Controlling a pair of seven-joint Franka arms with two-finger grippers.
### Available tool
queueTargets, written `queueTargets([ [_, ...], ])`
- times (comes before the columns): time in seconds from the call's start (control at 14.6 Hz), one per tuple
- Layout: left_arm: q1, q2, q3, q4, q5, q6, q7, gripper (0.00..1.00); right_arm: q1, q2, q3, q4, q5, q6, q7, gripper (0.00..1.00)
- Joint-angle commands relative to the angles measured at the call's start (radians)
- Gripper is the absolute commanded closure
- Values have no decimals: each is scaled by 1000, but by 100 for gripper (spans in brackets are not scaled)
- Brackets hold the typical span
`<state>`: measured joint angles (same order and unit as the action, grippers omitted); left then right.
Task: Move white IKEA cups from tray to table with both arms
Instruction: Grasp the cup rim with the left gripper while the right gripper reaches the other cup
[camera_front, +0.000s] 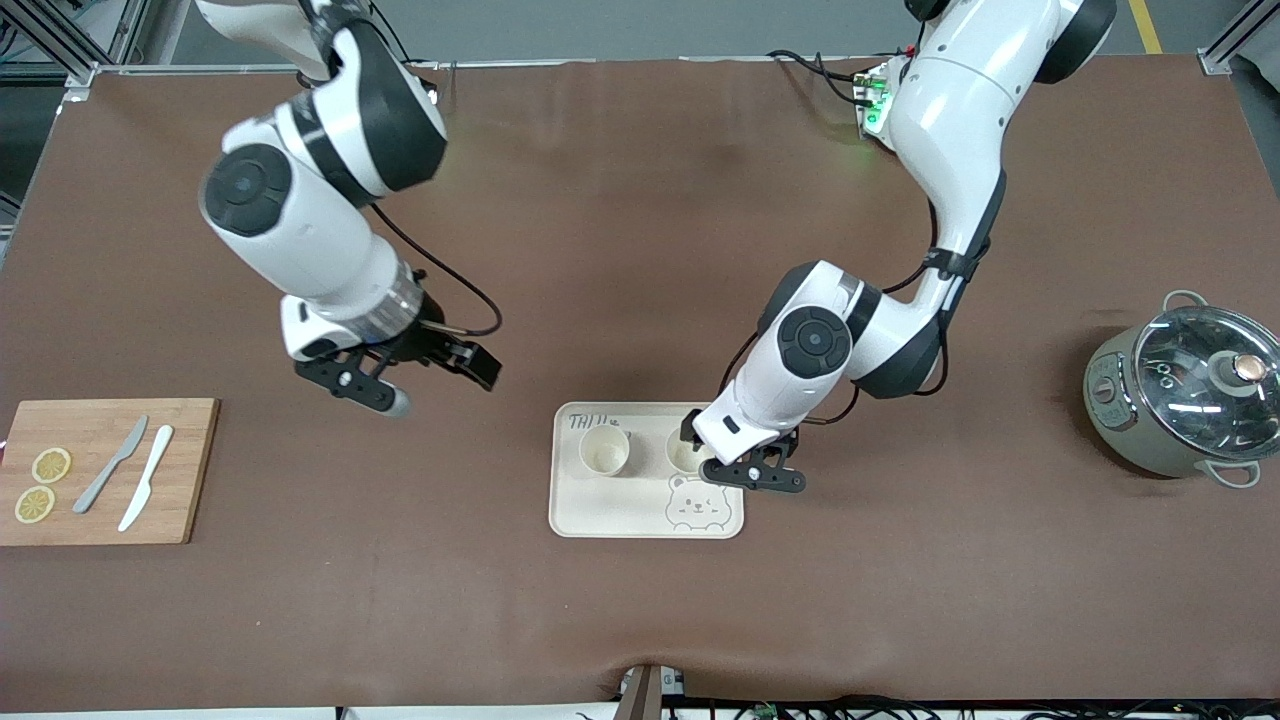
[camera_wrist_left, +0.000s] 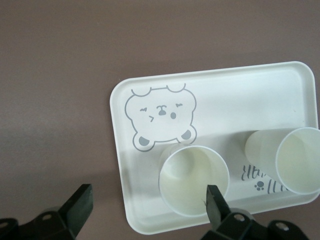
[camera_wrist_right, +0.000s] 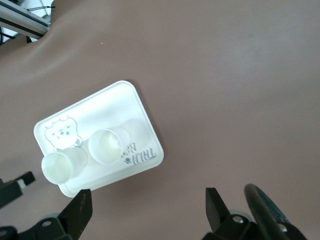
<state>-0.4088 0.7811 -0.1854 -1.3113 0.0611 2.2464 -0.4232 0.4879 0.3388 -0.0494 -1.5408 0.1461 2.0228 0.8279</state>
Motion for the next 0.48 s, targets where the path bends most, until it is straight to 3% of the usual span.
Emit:
queueTargets([
  [0.0, -10, 46, 7, 14, 43, 67, -19, 0, 47, 81, -12, 24, -5, 98, 66, 0],
  [0.41, -22, 69, 6, 3, 98, 90, -68, 0, 84, 253, -13, 120, -34, 195, 152, 0],
])
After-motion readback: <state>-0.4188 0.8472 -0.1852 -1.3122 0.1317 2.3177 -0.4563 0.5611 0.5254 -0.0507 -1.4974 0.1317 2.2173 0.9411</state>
